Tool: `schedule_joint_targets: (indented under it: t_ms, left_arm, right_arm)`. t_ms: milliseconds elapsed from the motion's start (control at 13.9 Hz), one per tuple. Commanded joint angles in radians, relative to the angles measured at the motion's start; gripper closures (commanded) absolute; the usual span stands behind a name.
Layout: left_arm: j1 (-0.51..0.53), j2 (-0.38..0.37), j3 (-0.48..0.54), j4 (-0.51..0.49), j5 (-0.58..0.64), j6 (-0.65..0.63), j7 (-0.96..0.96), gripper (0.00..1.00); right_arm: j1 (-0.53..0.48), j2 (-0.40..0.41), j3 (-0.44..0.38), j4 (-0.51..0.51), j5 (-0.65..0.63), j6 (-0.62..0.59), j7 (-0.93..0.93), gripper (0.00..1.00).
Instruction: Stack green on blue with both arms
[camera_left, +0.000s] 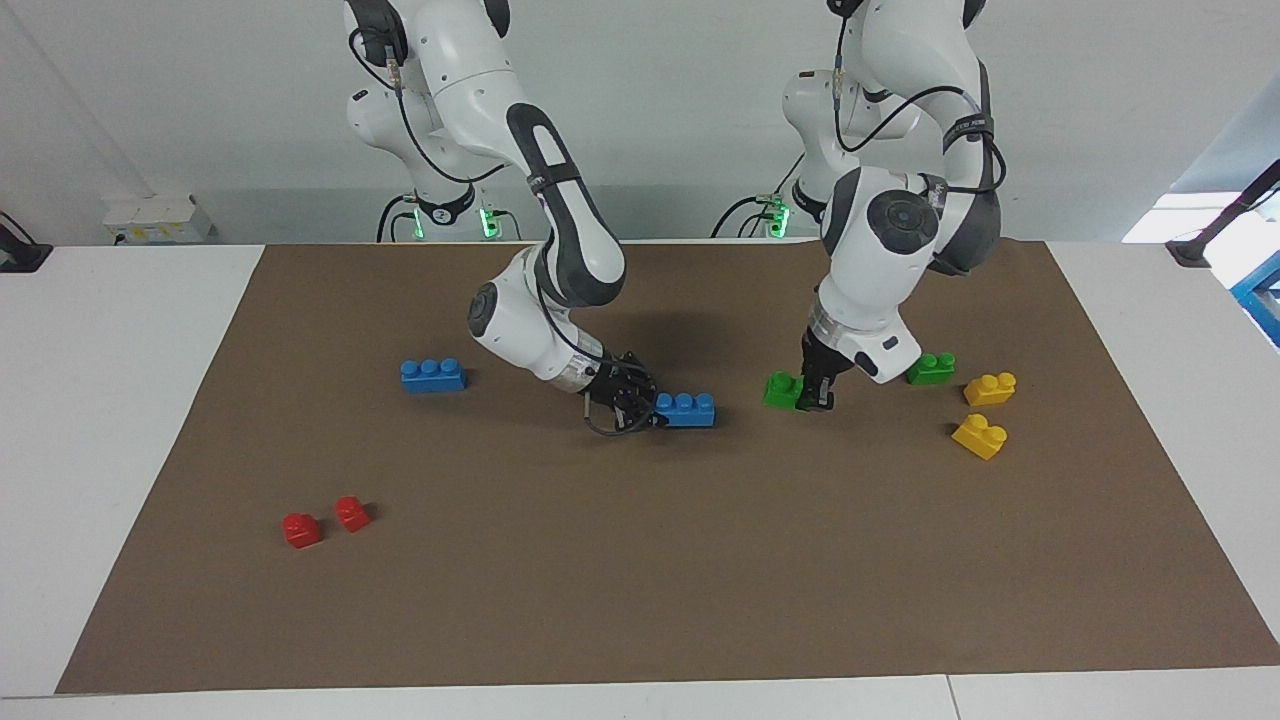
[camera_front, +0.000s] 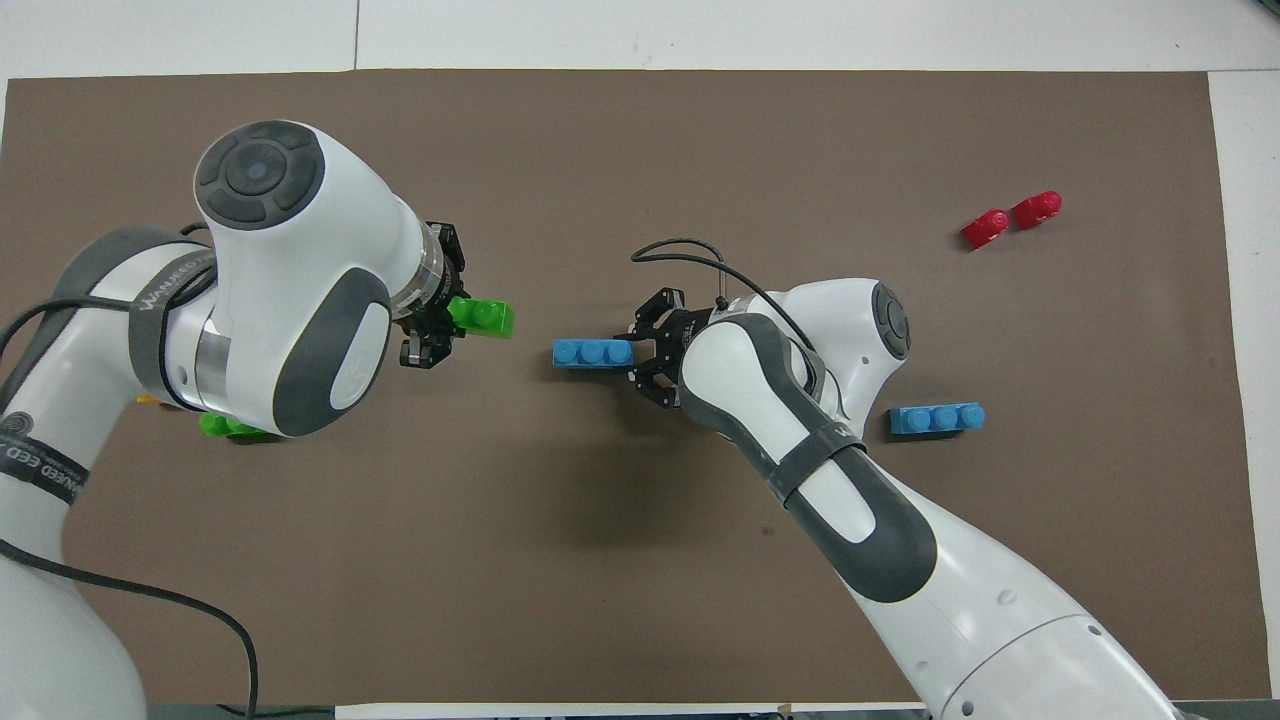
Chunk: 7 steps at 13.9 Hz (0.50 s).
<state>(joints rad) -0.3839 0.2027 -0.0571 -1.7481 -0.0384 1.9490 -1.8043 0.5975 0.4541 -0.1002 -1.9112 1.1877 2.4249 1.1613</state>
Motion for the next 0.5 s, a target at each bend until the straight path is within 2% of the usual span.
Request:
schedule_joint_targets:
  t_ms: [0, 432]
  left_arm:
    - [-0.075, -0.031, 0.014, -0.050, 0.003, 0.020, -0.120, 1.00]
    - [-0.148, -0.028, 0.014, -0.122, 0.037, 0.113, -0.271, 1.00]
  right_arm:
    - [0.013, 0.012, -0.001, -0.005, 0.033, 0.023, -0.069, 1.00]
    - [0.013, 0.017, -0.003, -0.019, 0.056, 0.025, -0.121, 1.00]
